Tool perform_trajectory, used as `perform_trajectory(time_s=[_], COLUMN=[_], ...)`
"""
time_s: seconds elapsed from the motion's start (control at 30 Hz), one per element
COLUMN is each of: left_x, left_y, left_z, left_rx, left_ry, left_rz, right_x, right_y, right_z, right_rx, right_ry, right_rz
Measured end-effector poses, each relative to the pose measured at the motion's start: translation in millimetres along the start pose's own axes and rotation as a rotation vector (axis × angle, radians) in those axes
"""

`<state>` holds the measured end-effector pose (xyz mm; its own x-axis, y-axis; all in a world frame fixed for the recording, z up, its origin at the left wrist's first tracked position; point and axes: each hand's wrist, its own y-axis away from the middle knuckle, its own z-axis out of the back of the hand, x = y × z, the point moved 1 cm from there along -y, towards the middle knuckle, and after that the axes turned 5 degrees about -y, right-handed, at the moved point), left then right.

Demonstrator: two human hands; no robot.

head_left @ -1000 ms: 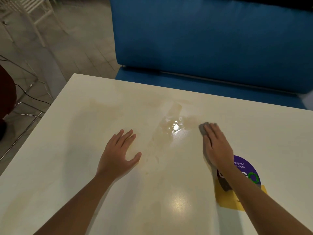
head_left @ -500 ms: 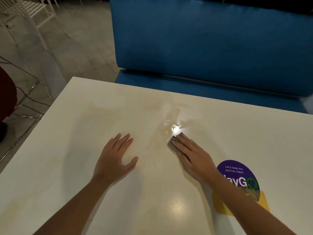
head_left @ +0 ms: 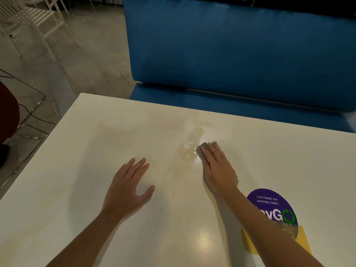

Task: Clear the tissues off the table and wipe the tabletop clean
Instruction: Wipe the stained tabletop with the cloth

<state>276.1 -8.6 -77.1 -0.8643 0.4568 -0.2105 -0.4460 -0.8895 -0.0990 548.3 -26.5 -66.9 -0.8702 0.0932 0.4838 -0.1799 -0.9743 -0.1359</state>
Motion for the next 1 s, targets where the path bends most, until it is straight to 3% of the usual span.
perform_trajectory(time_s=[0.1, 0.17, 0.33, 0.43, 0.53, 0.6, 0.8, 0.9, 1.0], left_x=[-1, -1, 2, 4, 4, 4, 6, 6, 5], left_y=[-1, -6, -41, -65, -77, -78, -78, -78, -79], left_z=[1, 4, 2, -4, -9, -9, -10, -11, -10], left_rx=[-0.033, -0.063, -0.094, -0.053, -0.025, -0.013, 0.003, 0.012, 0.003], left_ry=[-0.001, 0.02, 0.015, -0.015, -0.066, -0.094, -0.109, -0.108, -0.101], left_rz=[-0.001, 0.03, -0.004, 0.063, 0.123, 0.122, 0.135, 0.135, 0.144], right_x=[-18, -41, -79, -74, -58, -45, -42, -73, -87], right_y=[12, 12, -4, -21, -35, -39, -11, -11, -24], right_z=[12, 24, 36, 30, 17, 8, 13, 34, 41], right_rx=[0.108, 0.132, -0.025, -0.052, -0.131, -0.116, 0.098, 0.069, -0.048], right_ry=[-0.012, 0.006, 0.041, 0.067, 0.128, 0.111, 0.033, -0.019, -0.01], right_rz=[0.226, 0.251, -0.029, -0.263, -0.369, -0.319, 0.208, 0.177, -0.067])
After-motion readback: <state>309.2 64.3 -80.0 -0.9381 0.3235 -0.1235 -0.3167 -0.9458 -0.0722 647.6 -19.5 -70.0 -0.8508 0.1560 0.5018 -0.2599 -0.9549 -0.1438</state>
